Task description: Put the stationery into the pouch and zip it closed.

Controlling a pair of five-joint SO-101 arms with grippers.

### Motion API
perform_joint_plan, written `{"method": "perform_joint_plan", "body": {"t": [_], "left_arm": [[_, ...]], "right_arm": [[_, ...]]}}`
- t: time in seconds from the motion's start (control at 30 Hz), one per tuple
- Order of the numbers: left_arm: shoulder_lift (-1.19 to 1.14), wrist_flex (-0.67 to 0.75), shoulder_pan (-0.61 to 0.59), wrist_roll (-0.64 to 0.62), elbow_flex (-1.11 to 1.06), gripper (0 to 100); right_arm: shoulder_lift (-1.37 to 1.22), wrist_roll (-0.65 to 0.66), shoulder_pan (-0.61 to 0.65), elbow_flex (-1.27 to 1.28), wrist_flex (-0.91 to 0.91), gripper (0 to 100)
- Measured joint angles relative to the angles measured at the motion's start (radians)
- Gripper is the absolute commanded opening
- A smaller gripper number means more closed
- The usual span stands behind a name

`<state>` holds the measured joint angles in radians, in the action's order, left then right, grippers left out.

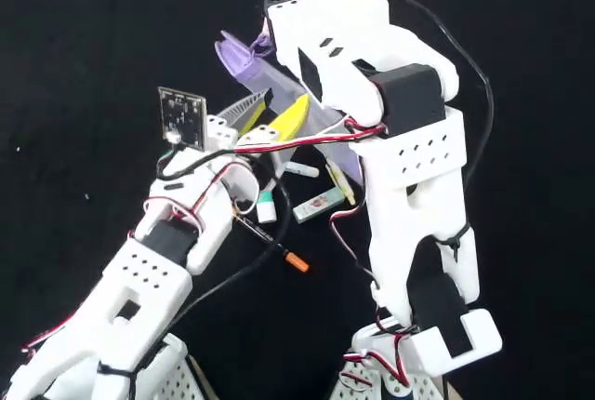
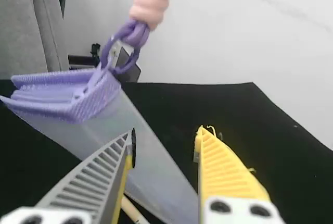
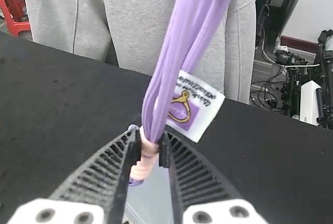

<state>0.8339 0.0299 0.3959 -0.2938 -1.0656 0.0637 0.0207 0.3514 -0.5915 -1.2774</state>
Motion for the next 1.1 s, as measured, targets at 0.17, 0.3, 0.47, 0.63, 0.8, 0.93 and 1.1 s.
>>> {"method": "perform_joint_plan", "body": {"t": [0.17,0.3,0.47,0.63,0.8,0.93,1.1], "left_arm": [[-0.017,0.000,0.011,0.000,0.061,20],[-0.040,0.000,0.064,0.000,0.089,20],[-0.112,0.077,0.086,0.000,0.123,20],[-0.273,0.212,0.080,0.000,0.160,19],[-0.381,0.221,0.072,0.000,0.215,19],[-0.422,0.229,0.031,0.000,0.215,19],[-0.428,0.232,-0.097,0.000,0.213,19]], "right_arm": [[0.011,0.000,-0.011,0.000,-0.009,1.1],[0.046,0.020,-0.048,0.000,-0.009,1.1],[0.068,0.083,-0.044,0.000,-0.009,1.1],[0.068,0.097,-0.049,0.000,-0.009,1.1],[0.068,0.097,-0.072,-0.005,-0.021,1.1],[0.068,0.098,-0.074,-0.031,-0.041,1.1],[0.069,0.098,-0.074,-0.055,-0.069,1.1]]}}
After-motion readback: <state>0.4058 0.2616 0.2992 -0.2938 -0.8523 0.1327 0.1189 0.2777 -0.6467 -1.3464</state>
